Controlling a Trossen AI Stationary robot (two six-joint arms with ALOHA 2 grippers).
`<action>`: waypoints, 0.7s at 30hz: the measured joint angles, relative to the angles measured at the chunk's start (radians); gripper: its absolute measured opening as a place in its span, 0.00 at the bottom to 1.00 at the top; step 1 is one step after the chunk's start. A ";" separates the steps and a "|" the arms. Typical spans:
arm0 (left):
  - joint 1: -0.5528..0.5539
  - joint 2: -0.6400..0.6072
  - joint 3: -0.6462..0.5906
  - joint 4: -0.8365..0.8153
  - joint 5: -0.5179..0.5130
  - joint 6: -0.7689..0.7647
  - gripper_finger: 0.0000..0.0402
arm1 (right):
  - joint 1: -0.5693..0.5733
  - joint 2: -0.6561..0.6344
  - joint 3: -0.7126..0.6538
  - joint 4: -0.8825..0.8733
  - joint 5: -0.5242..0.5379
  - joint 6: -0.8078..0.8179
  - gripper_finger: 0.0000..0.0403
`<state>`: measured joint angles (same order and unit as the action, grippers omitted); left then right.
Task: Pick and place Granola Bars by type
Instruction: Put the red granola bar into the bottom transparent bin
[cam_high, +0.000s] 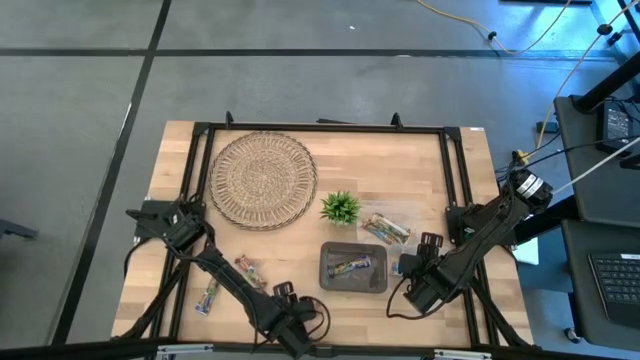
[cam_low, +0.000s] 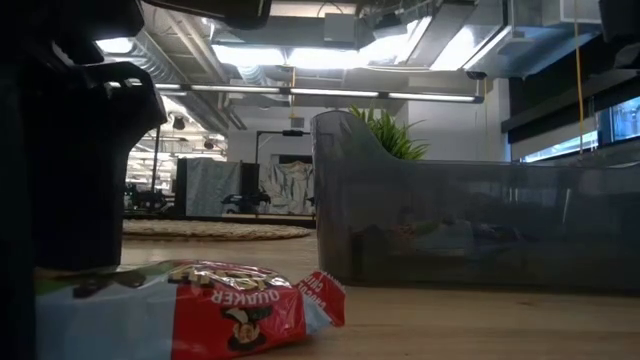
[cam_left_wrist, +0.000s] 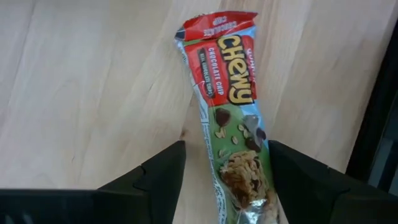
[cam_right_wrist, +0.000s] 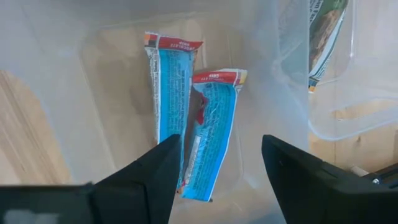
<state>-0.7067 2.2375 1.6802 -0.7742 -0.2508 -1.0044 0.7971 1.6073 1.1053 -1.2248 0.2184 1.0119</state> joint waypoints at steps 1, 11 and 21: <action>0.000 0.000 0.000 -0.010 0.000 -0.003 0.53 | 0.000 0.000 0.000 0.000 0.000 0.000 0.56; 0.001 0.000 -0.001 -0.017 -0.014 0.039 0.28 | 0.000 0.000 0.000 0.000 0.002 -0.005 0.56; -0.007 -0.101 -0.006 -0.066 -0.042 0.102 0.17 | 0.009 0.000 0.069 -0.001 0.148 -0.061 0.56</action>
<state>-0.7135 2.1361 1.6745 -0.8406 -0.2924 -0.9027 0.8059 1.6073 1.1743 -1.2255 0.3666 0.9507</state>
